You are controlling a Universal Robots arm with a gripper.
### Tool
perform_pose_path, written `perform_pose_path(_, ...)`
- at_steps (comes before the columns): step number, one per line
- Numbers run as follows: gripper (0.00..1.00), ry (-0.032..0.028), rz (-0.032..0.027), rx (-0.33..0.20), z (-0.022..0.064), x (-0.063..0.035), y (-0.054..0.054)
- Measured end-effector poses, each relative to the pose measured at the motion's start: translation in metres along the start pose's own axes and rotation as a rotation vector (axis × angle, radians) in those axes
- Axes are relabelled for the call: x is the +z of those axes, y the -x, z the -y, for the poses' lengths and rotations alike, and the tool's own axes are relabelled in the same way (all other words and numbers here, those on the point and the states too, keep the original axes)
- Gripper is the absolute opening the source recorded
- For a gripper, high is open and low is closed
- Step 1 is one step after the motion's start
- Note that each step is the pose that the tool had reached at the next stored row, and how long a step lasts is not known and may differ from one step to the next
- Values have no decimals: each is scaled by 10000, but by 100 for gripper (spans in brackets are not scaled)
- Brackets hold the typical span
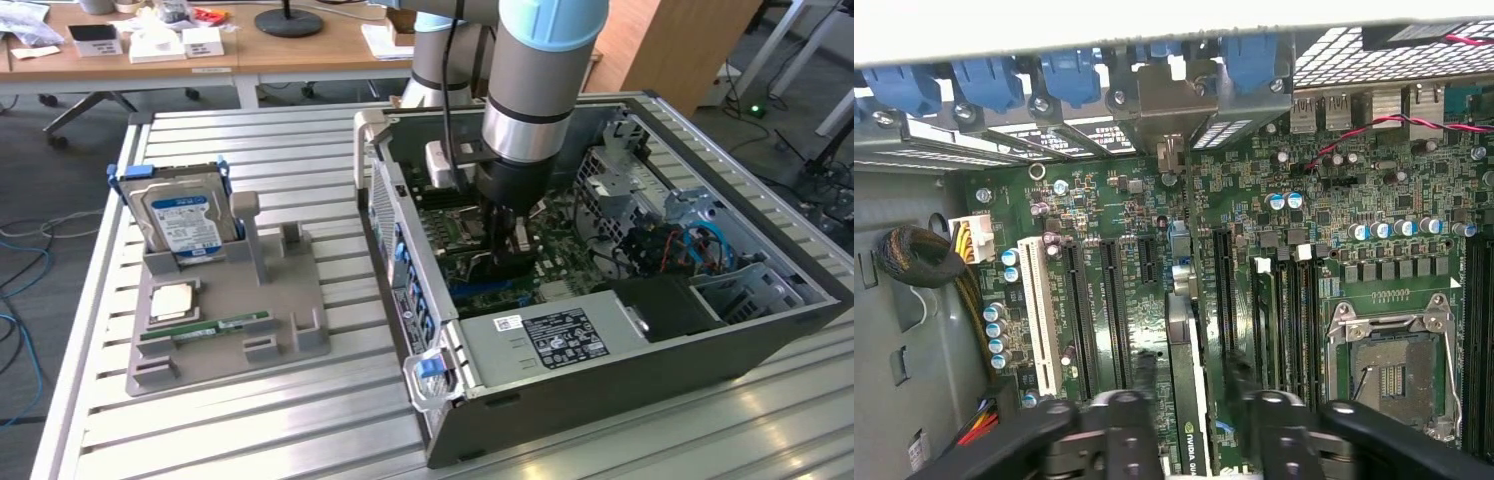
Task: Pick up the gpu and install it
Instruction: 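Insert the gpu into the slot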
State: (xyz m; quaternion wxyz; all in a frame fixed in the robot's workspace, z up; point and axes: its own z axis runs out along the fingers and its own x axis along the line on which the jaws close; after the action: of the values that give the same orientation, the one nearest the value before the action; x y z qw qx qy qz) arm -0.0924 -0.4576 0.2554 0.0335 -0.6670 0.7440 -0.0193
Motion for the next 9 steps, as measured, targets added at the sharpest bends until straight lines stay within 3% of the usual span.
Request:
perform_pose_path(1, 42, 0, 0, 0, 0, 0, 0)
perform_pose_path(2, 36, 0, 1, 0, 0, 0, 0)
perform_pose_path(9, 36, 0, 0, 0, 0, 0, 0)
